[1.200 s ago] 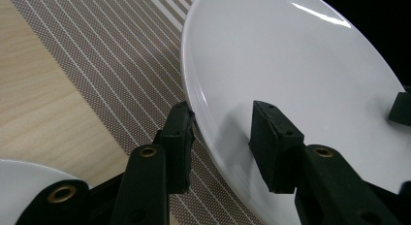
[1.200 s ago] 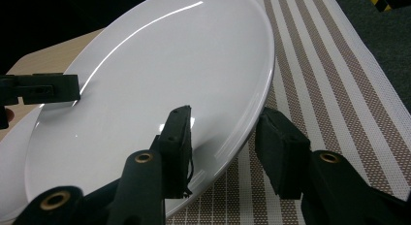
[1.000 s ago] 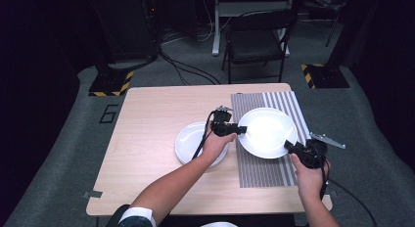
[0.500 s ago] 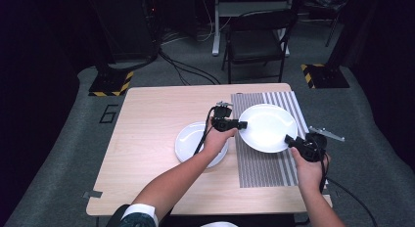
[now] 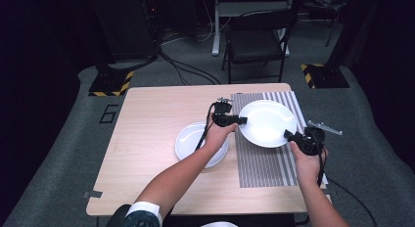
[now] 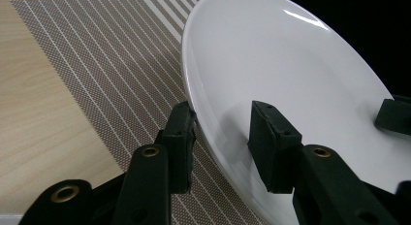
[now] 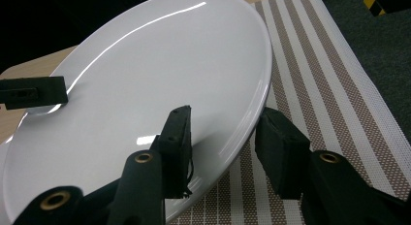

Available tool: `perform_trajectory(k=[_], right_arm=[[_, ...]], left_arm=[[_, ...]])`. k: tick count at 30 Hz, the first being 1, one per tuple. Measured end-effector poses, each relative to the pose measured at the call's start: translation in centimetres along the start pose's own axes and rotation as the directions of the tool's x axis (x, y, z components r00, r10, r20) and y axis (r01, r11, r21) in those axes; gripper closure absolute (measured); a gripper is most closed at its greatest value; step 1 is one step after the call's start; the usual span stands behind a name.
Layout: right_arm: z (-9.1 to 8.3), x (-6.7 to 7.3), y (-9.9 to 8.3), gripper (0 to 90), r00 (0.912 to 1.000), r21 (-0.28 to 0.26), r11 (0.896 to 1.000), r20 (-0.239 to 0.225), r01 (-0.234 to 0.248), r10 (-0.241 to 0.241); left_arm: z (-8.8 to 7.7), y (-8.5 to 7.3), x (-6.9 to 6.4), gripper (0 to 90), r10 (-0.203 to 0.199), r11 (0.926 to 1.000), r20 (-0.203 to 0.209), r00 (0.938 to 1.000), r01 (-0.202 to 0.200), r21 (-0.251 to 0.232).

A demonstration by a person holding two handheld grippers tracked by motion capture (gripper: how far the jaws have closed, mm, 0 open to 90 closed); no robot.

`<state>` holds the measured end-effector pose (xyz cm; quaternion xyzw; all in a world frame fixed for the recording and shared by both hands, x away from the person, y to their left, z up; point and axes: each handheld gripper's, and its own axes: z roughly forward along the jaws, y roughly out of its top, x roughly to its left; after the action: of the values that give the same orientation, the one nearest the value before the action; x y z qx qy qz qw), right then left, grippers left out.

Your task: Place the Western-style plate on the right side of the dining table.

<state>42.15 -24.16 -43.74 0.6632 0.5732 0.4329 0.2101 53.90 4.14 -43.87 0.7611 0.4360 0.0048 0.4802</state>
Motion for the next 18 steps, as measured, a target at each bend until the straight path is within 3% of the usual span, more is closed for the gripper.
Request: perform_trajectory(k=[18], right_arm=[[2.0,-1.7,-0.1,57.5,0.9986,0.013,1.000,0.048,-0.021,0.021]], left_arm=[[2.5,-0.6,0.5,62.1,-0.022,0.9997,0.004,0.9998,0.022,0.011]])
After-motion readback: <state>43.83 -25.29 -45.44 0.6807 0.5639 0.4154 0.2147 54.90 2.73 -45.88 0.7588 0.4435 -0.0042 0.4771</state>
